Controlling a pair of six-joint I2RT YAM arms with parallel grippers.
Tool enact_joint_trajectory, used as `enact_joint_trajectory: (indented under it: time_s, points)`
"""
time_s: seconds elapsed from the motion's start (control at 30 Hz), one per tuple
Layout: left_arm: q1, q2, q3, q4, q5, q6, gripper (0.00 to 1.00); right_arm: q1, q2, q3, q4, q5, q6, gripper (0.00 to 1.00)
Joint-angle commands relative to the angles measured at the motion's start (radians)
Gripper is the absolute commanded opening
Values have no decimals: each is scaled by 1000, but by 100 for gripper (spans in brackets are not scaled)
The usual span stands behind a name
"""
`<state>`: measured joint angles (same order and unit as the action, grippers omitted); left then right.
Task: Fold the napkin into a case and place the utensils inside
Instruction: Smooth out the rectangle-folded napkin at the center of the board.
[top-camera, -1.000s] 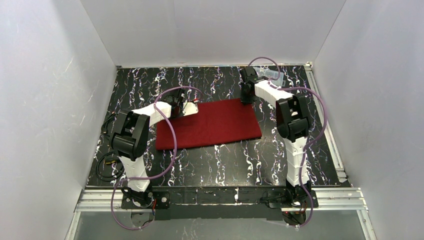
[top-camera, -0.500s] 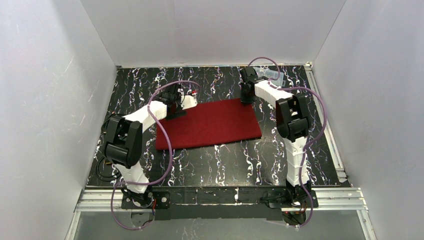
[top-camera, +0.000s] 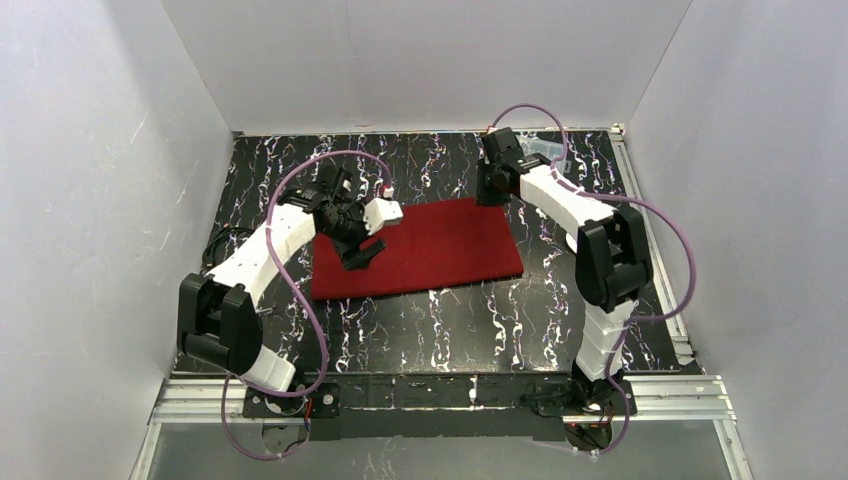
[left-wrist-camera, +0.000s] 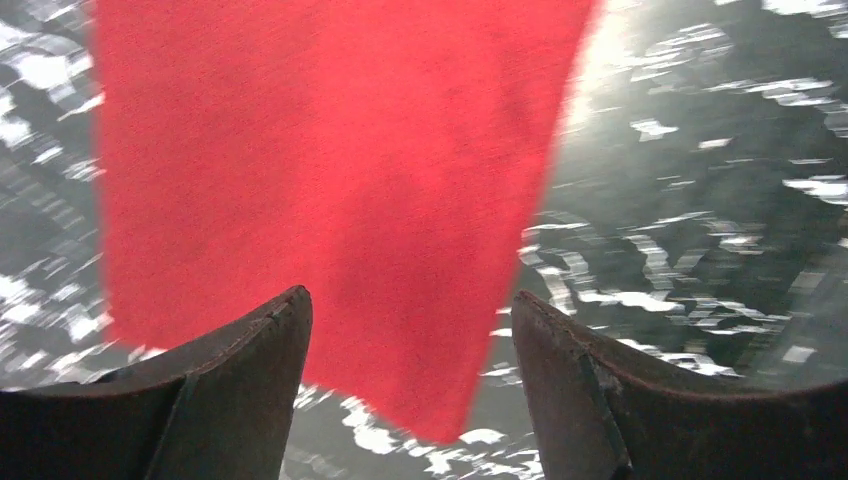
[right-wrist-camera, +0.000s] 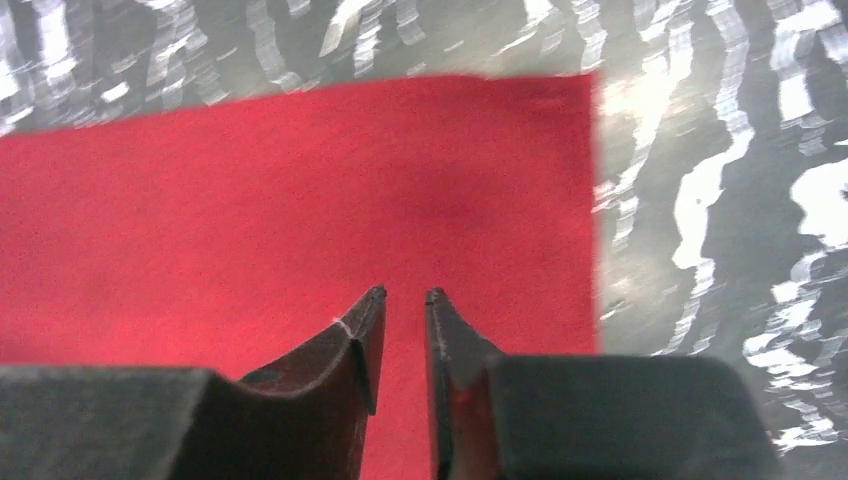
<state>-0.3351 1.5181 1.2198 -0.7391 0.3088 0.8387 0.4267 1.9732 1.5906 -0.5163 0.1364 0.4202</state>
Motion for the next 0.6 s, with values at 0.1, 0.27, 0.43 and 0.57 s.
enact_joint_trajectory:
  time_s: [0.1, 0.27, 0.43, 0.57]
  points:
    - [-77, 33, -37, -176, 401, -108, 59, 137, -152, -195, 22, -426, -17, 21]
    - [-79, 188, 35, -195, 464, -157, 50, 200, -166, -285, 63, -648, -10, 17]
    - [-79, 270, 80, -170, 554, -266, 46, 203, -114, -292, 41, -737, -21, 11]
    - [-80, 323, 102, -113, 609, -373, 43, 201, -58, -288, 43, -797, -22, 9]
